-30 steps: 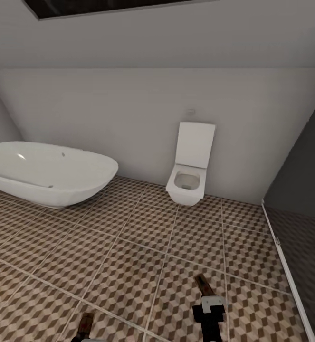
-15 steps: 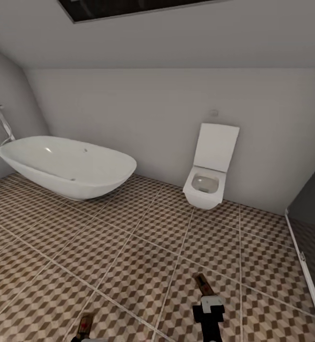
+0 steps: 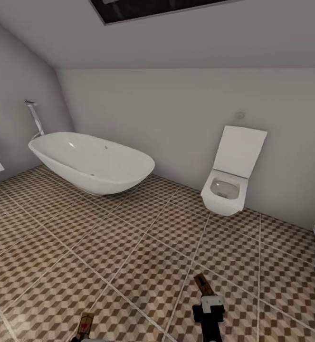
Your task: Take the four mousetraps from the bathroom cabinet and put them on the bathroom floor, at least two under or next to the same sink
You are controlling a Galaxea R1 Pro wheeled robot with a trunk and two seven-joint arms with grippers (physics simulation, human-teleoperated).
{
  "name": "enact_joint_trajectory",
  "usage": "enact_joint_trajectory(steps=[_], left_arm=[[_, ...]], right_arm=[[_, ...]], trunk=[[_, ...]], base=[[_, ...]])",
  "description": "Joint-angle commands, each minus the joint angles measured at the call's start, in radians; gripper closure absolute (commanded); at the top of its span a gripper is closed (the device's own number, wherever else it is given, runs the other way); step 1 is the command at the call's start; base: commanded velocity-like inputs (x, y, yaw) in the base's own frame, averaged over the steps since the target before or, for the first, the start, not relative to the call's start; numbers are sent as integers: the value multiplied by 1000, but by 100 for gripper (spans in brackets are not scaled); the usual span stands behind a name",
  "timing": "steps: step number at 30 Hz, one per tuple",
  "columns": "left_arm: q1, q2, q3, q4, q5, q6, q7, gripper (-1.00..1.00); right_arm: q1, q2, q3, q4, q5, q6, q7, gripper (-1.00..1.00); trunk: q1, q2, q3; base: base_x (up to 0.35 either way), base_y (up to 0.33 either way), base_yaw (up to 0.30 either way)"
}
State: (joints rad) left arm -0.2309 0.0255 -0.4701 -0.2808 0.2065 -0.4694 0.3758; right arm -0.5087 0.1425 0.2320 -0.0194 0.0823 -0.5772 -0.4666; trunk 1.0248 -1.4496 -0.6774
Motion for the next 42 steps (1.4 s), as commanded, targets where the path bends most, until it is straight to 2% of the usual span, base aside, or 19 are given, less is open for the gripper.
enact_joint_trajectory(steps=[1,19,42], left_arm=[[-1,1,-8,0,5,-1,6,100],[-1,1,-8,0,5,-1,6,100],[-1,1,-8,-1,5,-1,6,100]], right_arm=[[-1,0,3,1,7,0,-6,100],[-1,0,3,1,7,0,-6,100],[-1,0,3,1,7,0,-6,100]], trunk=[[0,0,-1],[0,0,-1],[0,0,-1]], base=[[166,0,256],[242,8,256],[257,149,256]])
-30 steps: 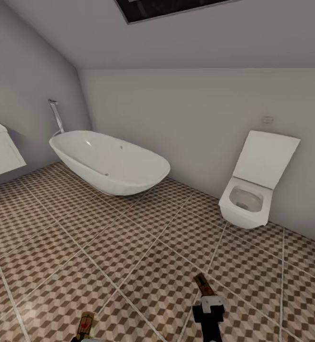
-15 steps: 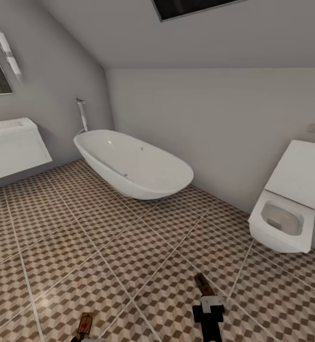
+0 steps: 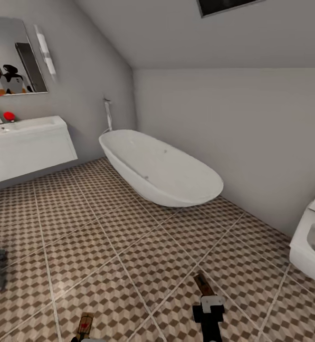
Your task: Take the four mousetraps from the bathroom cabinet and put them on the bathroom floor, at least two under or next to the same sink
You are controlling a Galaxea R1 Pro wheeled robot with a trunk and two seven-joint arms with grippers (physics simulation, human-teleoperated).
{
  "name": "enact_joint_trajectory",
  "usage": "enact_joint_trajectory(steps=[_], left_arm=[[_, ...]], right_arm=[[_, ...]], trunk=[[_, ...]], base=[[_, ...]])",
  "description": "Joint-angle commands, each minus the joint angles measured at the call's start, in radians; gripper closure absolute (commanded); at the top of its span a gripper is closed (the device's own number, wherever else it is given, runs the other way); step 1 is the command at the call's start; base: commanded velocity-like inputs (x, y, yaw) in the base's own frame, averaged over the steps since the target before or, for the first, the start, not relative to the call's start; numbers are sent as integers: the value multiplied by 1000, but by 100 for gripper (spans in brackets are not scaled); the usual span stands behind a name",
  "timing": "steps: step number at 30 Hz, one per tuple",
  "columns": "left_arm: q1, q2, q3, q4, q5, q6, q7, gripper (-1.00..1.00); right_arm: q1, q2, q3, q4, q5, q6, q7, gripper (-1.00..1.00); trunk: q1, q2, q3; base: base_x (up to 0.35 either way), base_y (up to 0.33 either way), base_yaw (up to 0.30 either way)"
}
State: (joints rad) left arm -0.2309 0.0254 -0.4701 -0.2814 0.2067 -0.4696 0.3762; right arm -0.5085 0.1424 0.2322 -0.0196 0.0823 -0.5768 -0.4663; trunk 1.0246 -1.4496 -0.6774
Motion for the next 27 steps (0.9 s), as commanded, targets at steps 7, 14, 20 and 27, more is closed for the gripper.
enact_joint_trajectory(steps=[7,14,20,27], left_arm=[[-1,1,-8,0,6,-1,6,100],[-1,1,-8,0,6,-1,6,100],[-1,1,-8,1,6,-1,6,100],[-1,1,-8,1,6,0,6,100]], right_arm=[[-1,0,3,1,7,0,-6,100],[-1,0,3,1,7,0,-6,100],[-1,0,3,1,7,0,-6,100],[-1,0,3,2,7,0,-6,100]], trunk=[[0,0,-1],[0,0,-1],[0,0,-1],[0,0,-1]], base=[[260,165,256],[267,165,256],[268,165,256],[291,143,256]])
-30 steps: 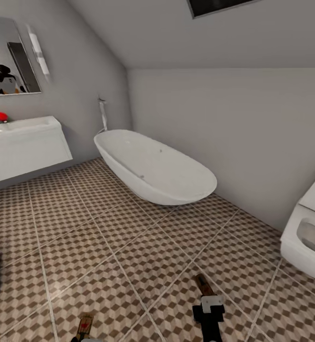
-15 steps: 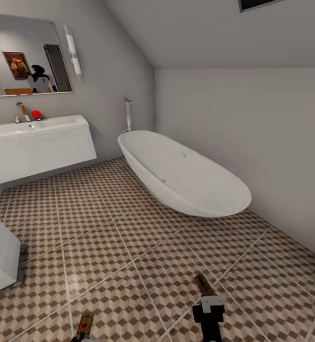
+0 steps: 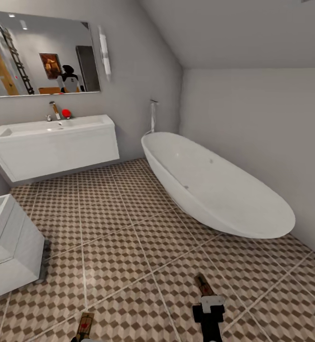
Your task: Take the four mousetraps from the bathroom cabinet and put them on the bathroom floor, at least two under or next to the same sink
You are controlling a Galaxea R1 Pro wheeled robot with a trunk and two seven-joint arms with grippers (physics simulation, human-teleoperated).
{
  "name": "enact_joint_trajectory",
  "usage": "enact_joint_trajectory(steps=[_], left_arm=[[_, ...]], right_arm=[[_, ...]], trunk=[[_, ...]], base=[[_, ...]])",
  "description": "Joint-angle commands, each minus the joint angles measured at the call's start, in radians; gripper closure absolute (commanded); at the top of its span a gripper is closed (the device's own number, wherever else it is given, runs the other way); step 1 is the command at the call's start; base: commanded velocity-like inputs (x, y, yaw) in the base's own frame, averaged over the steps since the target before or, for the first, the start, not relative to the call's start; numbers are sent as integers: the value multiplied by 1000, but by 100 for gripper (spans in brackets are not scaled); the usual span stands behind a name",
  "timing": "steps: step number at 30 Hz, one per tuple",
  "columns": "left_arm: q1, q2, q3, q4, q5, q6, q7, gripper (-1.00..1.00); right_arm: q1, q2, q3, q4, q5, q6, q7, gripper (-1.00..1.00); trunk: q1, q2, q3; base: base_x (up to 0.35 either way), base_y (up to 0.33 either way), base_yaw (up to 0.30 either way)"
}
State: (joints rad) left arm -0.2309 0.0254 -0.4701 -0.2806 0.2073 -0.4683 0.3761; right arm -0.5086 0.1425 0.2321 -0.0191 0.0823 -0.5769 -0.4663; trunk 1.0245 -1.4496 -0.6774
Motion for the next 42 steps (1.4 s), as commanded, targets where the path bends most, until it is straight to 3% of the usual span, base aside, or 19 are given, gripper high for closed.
enact_joint_trajectory(steps=[1,25,42], left_arm=[[-1,1,-8,0,5,-1,6,100],[-1,1,-8,0,6,0,6,100],[-1,1,-8,0,6,0,5,100]], right_arm=[[-1,0,3,1,7,0,-6,100],[-1,0,3,1,7,1,-6,100],[-1,0,3,2,7,2,-5,100]], trunk=[[1,0,-1],[1,0,-1],[1,0,-1]], base=[[306,78,256],[312,-3,251],[323,-56,23]])
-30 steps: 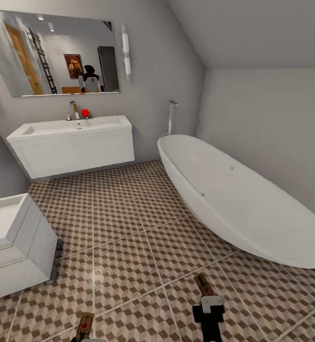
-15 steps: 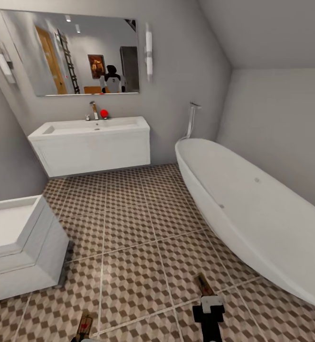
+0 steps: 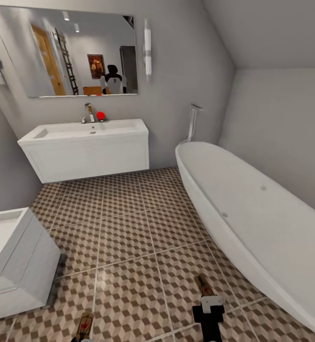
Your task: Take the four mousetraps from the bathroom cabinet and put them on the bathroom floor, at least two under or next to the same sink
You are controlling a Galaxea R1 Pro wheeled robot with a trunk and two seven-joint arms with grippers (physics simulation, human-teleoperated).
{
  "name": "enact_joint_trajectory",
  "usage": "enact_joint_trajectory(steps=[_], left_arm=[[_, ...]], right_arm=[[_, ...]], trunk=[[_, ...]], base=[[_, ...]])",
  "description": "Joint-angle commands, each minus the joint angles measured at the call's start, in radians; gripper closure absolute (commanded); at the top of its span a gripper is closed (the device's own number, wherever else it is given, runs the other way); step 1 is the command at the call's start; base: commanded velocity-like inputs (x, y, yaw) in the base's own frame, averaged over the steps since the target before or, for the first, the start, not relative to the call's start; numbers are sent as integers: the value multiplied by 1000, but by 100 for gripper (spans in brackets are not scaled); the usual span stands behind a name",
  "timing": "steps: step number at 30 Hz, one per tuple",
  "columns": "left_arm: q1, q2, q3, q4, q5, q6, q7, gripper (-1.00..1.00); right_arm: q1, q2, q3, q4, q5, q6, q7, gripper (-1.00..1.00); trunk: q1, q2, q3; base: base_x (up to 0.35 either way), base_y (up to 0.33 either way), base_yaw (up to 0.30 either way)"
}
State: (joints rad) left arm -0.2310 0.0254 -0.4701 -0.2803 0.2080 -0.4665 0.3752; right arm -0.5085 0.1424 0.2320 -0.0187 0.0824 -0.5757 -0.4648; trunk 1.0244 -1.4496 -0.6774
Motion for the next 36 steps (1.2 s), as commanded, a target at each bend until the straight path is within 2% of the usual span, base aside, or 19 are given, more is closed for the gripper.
enact_joint_trajectory(steps=[1,8,25,36], left_arm=[[-1,1,-8,0,5,-1,6,100],[-1,1,-8,0,5,-1,6,100],[-1,1,-8,0,5,-1,6,100],[-1,1,-8,0,5,-1,6,100]], right_arm=[[-1,0,3,1,7,0,-6,100],[-1,0,3,1,7,-1,-6,100],[-1,0,3,2,7,-1,-6,100],[-1,0,3,2,7,-1,-6,100]], trunk=[[1,0,-1],[1,0,-1],[1,0,-1],[1,0,-1]], base=[[331,-4,0],[331,-1,63],[331,0,238],[331,0,37]])
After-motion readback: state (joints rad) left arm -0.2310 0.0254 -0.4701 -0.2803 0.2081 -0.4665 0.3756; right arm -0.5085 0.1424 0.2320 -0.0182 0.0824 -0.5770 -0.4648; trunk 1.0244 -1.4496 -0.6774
